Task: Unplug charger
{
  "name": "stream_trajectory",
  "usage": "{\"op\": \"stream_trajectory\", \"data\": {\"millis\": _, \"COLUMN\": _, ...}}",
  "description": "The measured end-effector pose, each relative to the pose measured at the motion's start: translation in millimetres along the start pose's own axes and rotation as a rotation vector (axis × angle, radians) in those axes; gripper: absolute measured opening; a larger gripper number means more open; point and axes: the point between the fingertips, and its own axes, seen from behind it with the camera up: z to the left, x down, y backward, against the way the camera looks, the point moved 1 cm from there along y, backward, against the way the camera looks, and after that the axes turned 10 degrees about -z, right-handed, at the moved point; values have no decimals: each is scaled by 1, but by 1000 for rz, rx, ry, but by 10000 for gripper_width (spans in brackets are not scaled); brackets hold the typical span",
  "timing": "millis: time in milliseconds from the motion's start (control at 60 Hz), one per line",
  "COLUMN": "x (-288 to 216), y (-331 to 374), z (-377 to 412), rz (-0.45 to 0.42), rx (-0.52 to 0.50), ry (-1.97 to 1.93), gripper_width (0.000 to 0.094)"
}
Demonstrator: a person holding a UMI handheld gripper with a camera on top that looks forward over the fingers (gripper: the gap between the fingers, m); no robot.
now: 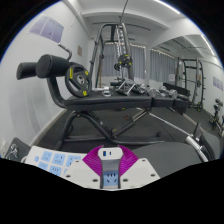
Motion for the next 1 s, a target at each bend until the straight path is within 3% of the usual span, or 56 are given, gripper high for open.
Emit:
{"op": "stream_trajectory", "data": {"millis": 67, "x": -3, "y": 7, "z": 0, "rz": 49, "rx": -16, "ry": -48, "gripper_width": 182}}
{"op": "stream_trajectory", "data": {"millis": 183, "x": -9, "y": 10, "z": -1, "rz": -53, "rx": -27, "ry": 7, "gripper_width": 183}}
{"op": "stream_trajectory", "data": {"millis": 683, "x": -29, "y": -1, "z": 4, "rz": -132, "rx": -66, "ry": 51, "gripper_width": 157}}
{"op": "stream_trajectory", "data": {"millis": 767, "x": -151, "y": 17, "z": -18, "rz": -407, "rx": 12, "ry": 121, "gripper_width": 145}}
{"op": "stream_trajectory", "data": {"millis": 917, "x": -251, "y": 15, "z": -65, "rz": -346, "rx": 22, "ry": -29, "gripper_width": 144}}
{"op": "stream_trajectory", "data": {"millis": 1000, "x": -257, "y": 25, "z": -94, "rz": -321, "rx": 56, "ry": 23, "gripper_width": 145}}
